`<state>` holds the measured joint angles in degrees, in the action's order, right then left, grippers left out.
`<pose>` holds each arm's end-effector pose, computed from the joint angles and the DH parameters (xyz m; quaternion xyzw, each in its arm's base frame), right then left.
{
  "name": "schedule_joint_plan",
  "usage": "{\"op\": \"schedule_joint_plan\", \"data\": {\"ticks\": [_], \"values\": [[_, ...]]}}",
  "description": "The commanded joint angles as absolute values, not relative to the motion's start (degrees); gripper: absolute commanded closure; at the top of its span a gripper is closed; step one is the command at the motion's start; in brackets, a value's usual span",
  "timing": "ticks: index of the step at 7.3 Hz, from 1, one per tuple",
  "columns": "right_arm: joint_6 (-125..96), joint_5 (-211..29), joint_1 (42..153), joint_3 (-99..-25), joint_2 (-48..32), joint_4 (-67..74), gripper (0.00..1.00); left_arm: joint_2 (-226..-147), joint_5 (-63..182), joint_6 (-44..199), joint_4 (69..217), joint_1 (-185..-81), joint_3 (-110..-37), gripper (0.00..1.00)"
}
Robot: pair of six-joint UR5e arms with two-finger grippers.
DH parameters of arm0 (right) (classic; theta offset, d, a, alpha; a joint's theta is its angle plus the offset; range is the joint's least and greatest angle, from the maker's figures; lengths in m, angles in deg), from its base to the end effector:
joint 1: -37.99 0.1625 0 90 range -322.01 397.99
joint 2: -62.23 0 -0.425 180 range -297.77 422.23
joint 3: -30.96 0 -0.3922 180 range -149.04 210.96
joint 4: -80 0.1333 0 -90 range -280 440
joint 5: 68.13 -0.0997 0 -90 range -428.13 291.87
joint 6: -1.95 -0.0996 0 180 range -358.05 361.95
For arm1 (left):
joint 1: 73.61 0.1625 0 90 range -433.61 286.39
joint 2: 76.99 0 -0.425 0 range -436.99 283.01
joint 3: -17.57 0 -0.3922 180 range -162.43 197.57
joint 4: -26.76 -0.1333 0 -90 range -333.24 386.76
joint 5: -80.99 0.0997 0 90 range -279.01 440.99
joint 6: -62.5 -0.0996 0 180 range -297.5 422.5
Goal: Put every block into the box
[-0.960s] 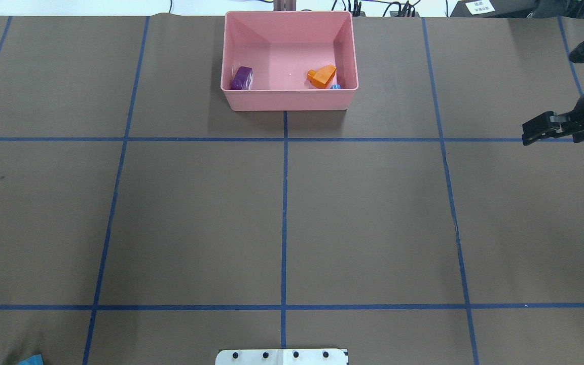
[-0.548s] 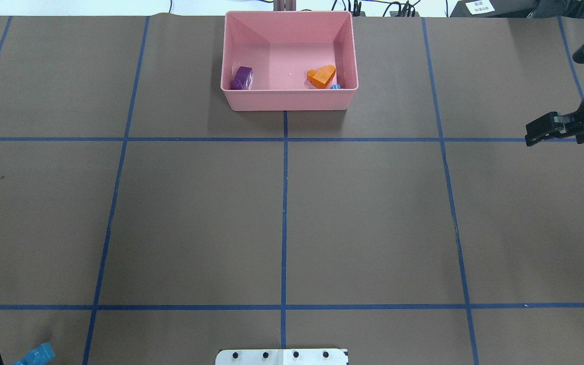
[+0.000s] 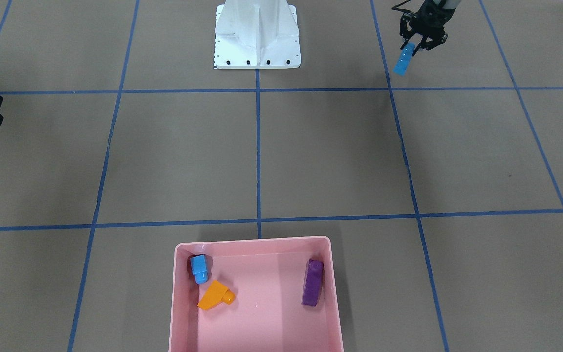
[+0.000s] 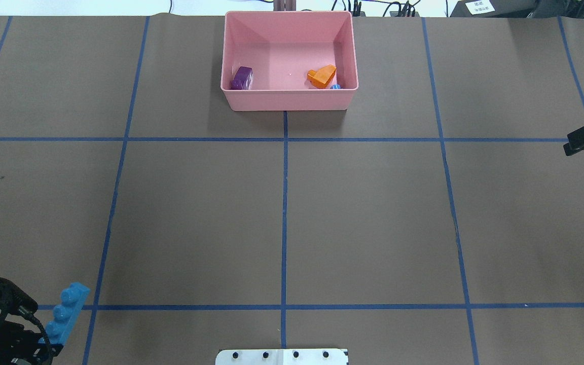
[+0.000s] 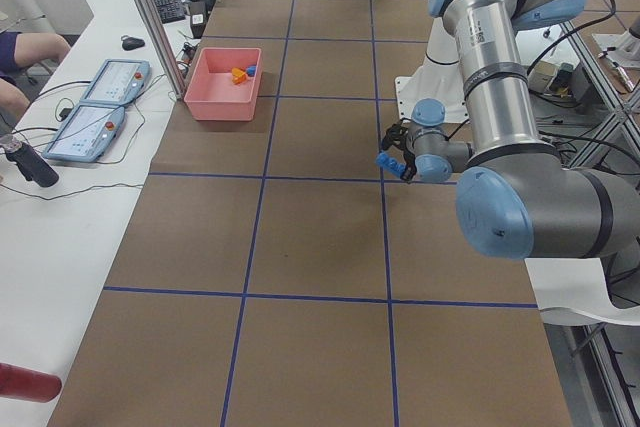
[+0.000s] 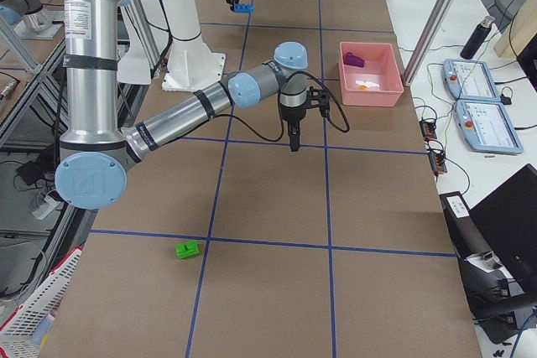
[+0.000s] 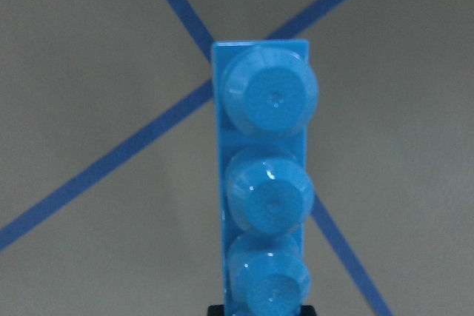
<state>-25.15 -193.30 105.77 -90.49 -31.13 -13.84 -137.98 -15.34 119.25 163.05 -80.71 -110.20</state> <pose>-0.0982 -0.4411 0.4354 0.0587 -0.3520 -0.0237 0.9339 0.3022 -0.1609 0.4494 0.1132 0.4500 0.2252 0.8567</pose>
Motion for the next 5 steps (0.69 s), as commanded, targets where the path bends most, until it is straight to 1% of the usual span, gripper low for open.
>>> {"op": "schedule_joint_plan", "data": {"ticks": [1,3,5], "values": [[-16.9,-194.6,109.7,-89.8,-34.8,-13.9,0.01,-144.3,-18.2,119.6,158.3,-88.1,-110.1,1.00],[-10.1,-197.3,113.8,-89.0,-38.0,-13.9,0.01,-163.4,-28.6,118.9,133.5,-99.4,-110.0,1.00],[-5.4,-197.1,114.9,-87.9,-40.7,-13.7,0.01,-182.0,-29.4,118.7,113.2,-104.1,-107.5,1.00]]}}
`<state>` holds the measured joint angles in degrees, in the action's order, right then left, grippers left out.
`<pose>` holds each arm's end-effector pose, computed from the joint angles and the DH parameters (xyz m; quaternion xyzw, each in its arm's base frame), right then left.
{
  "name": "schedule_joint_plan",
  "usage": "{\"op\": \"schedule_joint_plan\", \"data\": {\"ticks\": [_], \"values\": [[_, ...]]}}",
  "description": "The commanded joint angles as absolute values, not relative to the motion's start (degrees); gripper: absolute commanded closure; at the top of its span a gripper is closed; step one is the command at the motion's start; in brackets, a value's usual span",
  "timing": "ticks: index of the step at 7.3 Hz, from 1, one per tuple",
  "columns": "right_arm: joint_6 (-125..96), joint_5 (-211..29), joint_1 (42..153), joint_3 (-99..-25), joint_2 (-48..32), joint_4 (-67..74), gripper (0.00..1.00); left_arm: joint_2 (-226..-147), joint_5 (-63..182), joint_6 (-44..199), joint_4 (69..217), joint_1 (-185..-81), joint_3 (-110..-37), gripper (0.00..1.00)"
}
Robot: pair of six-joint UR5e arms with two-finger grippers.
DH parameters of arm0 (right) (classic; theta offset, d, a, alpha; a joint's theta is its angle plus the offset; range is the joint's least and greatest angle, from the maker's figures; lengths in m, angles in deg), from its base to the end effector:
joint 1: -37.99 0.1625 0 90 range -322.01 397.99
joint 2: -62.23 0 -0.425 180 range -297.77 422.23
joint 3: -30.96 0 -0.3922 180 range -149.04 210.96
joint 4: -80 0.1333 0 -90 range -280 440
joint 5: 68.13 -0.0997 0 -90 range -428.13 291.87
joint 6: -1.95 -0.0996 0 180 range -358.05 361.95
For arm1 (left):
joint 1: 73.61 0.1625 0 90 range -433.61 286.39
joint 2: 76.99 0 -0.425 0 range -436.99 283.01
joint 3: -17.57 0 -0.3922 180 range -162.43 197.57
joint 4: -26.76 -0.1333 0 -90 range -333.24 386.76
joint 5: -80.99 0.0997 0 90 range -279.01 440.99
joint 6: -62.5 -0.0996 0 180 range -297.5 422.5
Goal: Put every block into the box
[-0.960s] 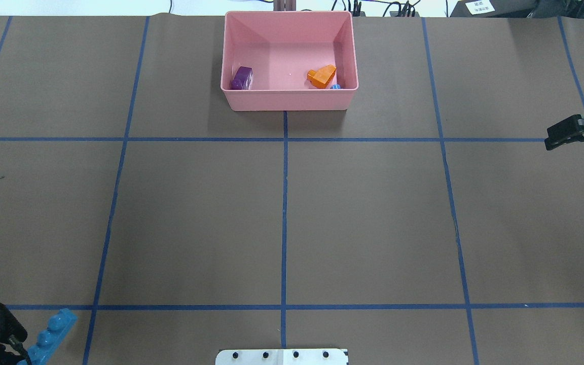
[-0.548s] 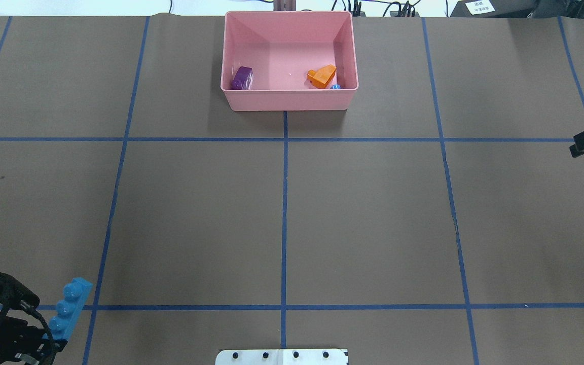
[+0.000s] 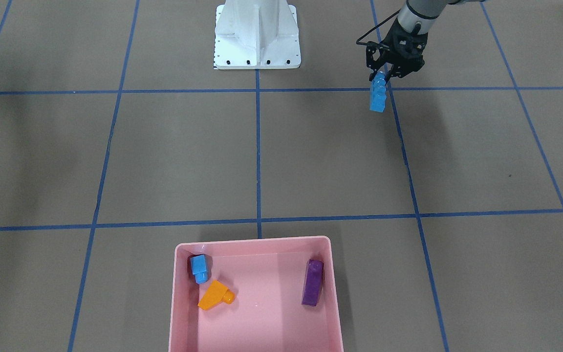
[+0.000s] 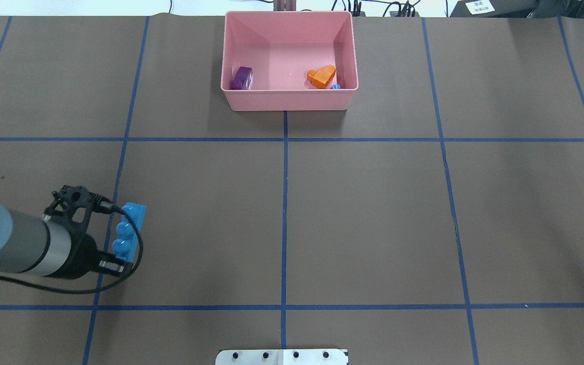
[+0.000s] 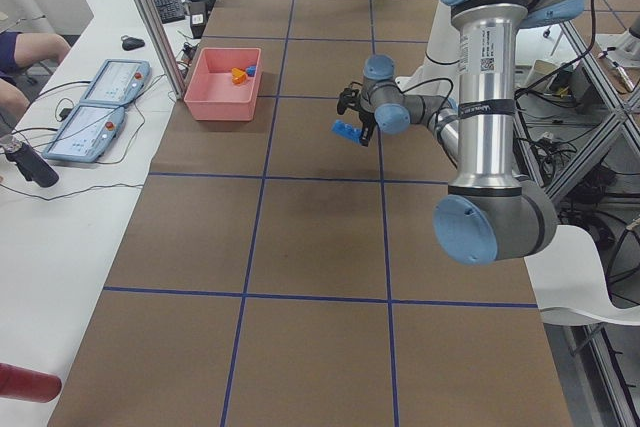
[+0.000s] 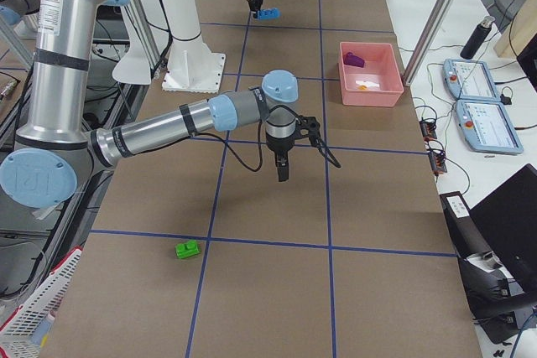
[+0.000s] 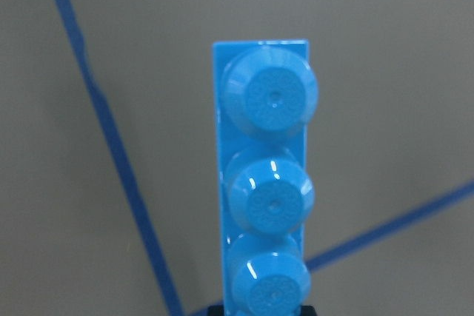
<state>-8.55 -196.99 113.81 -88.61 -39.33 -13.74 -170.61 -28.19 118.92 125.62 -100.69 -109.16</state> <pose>-0.0302 -0.4086 0.5082 0.0439 -0.3475 -0.0713 0.9339 0.3656 -0.2999 0.3187 0.0766 0.4308 0.1201 0.8911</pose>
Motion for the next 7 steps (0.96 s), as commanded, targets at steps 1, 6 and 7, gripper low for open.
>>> {"op": "schedule_joint_plan", "data": {"ticks": [1,6,7], "values": [[-4.4,-197.0,115.2,-87.8,-42.7,-13.0,0.01,-189.6,-32.6,117.4,107.9,-107.5,-103.9,1.00],[-5.1,-197.1,115.6,-80.2,-50.0,4.2,0.01,-222.3,-41.1,113.7,106.8,-120.5,-66.5,1.00],[-5.1,-197.1,115.6,-80.3,-50.5,4.2,0.01,-226.6,-41.2,113.7,106.9,-121.0,-60.0,1.00]]}}
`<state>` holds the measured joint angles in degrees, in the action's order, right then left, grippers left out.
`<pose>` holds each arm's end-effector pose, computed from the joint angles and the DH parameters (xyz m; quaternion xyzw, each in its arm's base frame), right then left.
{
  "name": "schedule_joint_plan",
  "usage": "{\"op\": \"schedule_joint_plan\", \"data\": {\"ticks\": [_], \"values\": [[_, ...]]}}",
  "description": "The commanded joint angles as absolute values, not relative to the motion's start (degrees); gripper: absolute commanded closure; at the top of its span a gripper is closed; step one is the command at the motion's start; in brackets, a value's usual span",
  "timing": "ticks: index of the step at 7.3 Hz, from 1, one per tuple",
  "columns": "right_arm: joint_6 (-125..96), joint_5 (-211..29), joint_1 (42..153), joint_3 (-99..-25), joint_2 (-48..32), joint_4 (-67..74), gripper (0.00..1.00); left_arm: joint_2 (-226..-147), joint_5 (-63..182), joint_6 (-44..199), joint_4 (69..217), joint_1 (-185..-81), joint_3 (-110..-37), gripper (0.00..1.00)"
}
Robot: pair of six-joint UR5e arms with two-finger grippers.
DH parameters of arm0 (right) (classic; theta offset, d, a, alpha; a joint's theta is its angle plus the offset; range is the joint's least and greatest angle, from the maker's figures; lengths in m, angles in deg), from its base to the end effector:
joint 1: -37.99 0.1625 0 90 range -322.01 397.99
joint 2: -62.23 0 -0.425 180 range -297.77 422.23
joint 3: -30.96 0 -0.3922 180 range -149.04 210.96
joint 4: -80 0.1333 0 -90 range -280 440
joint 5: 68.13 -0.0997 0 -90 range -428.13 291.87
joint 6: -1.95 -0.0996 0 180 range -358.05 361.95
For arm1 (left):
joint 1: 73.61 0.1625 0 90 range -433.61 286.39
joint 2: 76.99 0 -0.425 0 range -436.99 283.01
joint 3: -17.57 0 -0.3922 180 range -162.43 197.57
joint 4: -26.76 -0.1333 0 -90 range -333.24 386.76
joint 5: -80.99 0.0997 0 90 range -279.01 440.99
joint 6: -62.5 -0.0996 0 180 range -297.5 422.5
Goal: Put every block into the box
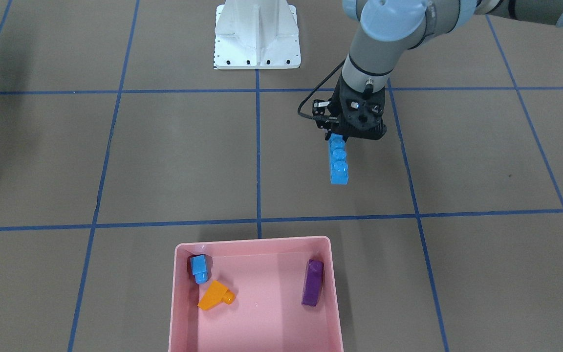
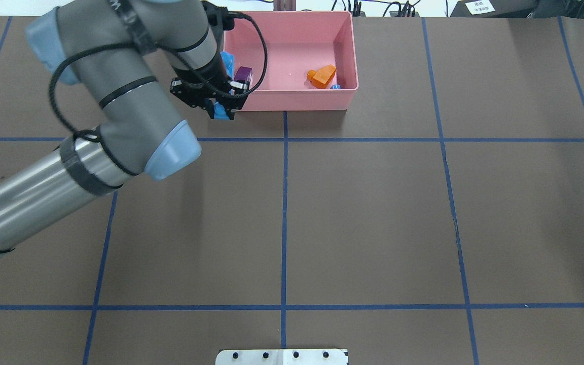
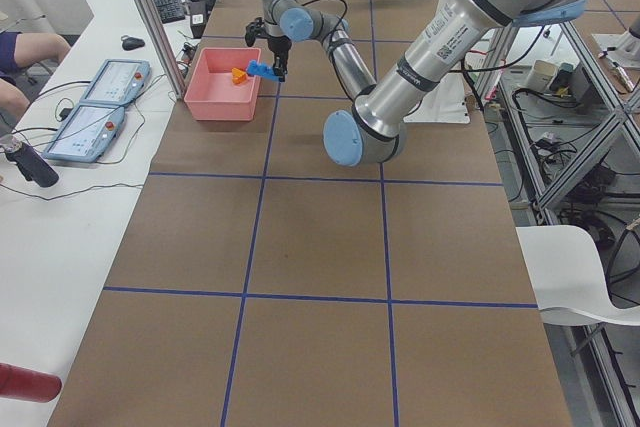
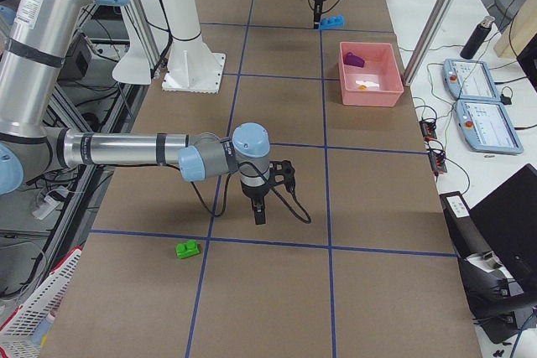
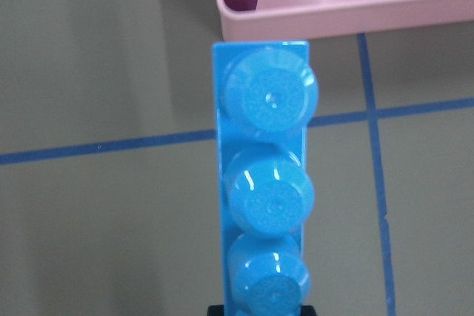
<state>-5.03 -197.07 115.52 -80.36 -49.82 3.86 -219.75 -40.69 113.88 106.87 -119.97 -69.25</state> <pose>-0.0060 -0.3544 0.6142 0.0503 -0.3446 -0.0829 0.9337 0.4407 -0.5795 0.1227 0.0313 0.4142 0.0314 0.9091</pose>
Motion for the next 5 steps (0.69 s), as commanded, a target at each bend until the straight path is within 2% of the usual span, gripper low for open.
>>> {"op": "schedule_joint_plan", "data": {"ticks": [1,3,5], "values": [[-5.6,-197.2,115.6,-80.3,-50.8,4.2,0.01,-229.7,-41.2,113.7,107.0,-121.7,-55.0,1.00],[-7.0,-197.3,115.5,-80.5,-50.7,4.4,0.01,-238.6,-41.0,113.7,109.4,-122.2,-40.5,1.00],[-7.0,-197.6,115.2,-80.4,-50.6,4.4,0.01,-241.8,-41.0,114.8,117.1,-122.2,-29.7,1.00]]}}
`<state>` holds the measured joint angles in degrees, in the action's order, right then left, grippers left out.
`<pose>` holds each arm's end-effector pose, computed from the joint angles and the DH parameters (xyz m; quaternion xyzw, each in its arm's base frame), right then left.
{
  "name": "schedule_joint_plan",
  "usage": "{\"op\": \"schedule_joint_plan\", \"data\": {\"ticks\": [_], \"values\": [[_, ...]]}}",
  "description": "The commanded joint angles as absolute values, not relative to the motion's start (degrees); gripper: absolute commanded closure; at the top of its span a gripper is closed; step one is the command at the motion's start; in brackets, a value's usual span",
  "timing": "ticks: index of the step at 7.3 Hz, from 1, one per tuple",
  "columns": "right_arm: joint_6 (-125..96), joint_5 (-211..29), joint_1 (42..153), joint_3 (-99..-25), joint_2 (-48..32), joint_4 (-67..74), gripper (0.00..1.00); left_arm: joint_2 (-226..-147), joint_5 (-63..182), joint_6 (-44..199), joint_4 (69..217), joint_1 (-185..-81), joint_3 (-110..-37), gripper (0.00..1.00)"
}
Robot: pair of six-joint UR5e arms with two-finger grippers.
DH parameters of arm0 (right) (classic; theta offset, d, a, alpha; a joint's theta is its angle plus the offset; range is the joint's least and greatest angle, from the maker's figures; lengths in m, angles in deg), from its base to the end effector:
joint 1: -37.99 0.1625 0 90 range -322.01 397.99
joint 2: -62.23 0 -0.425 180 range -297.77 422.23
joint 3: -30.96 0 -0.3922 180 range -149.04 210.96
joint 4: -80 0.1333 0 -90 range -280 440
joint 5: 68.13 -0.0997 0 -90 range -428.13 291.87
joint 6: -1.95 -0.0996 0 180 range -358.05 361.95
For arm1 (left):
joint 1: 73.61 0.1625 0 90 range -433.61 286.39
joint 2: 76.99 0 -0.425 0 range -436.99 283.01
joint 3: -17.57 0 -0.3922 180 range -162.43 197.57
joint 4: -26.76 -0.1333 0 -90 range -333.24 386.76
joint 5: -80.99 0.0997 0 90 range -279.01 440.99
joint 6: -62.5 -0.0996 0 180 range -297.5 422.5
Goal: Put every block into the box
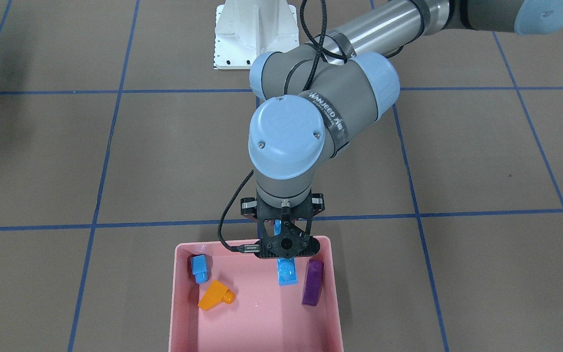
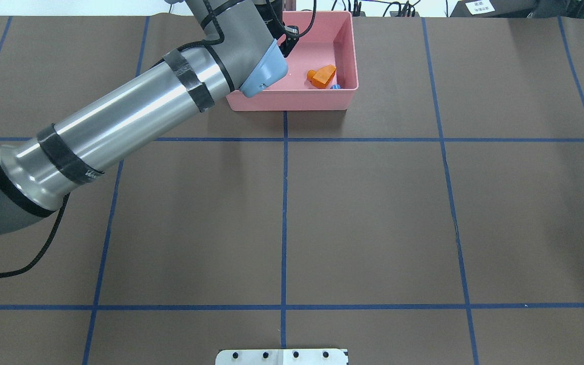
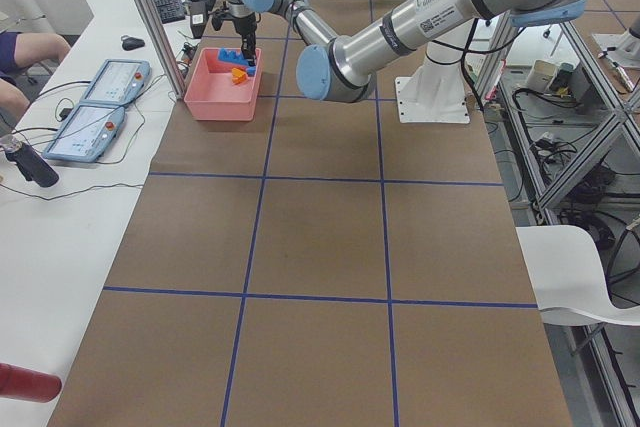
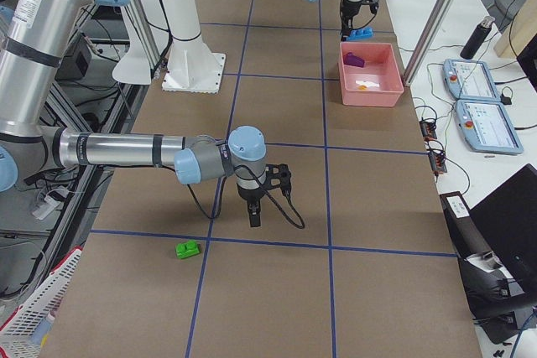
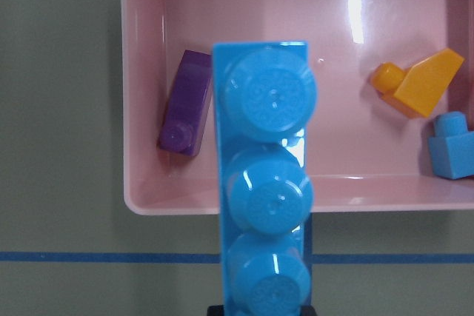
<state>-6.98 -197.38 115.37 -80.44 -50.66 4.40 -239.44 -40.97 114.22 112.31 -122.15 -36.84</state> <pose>-0.0060 -0.3483 0.6171 0.0416 -0.3476 -0.0679 0.9342 0.5014 -0.6892 0.0733 -0.0077 0.3766 -0.0060 0.9263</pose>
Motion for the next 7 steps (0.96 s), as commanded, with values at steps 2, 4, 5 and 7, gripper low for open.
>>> {"op": "schedule_joint_plan", "data": {"ticks": [2,4,5,7], "values": [[-7.2,-198.5,115.2,-80.3,-50.6,6.2,0.01,-243.0,-41.0,120.9,125.8,-122.3,-22.6,1.00],[-10.4,-198.5,115.0,-80.1,-50.7,9.2,0.01,-243.1,-41.3,121.5,128.5,-122.2,-22.0,0.02],[-11.3,-198.5,114.5,-80.1,-50.9,9.9,0.01,-243.1,-41.4,121.7,128.9,-122.2,-22.4,0.00],[-15.9,-198.4,112.4,-80.1,-53.6,16.0,0.01,-240.6,-41.2,119.0,128.3,-121.4,-28.6,0.00]]}}
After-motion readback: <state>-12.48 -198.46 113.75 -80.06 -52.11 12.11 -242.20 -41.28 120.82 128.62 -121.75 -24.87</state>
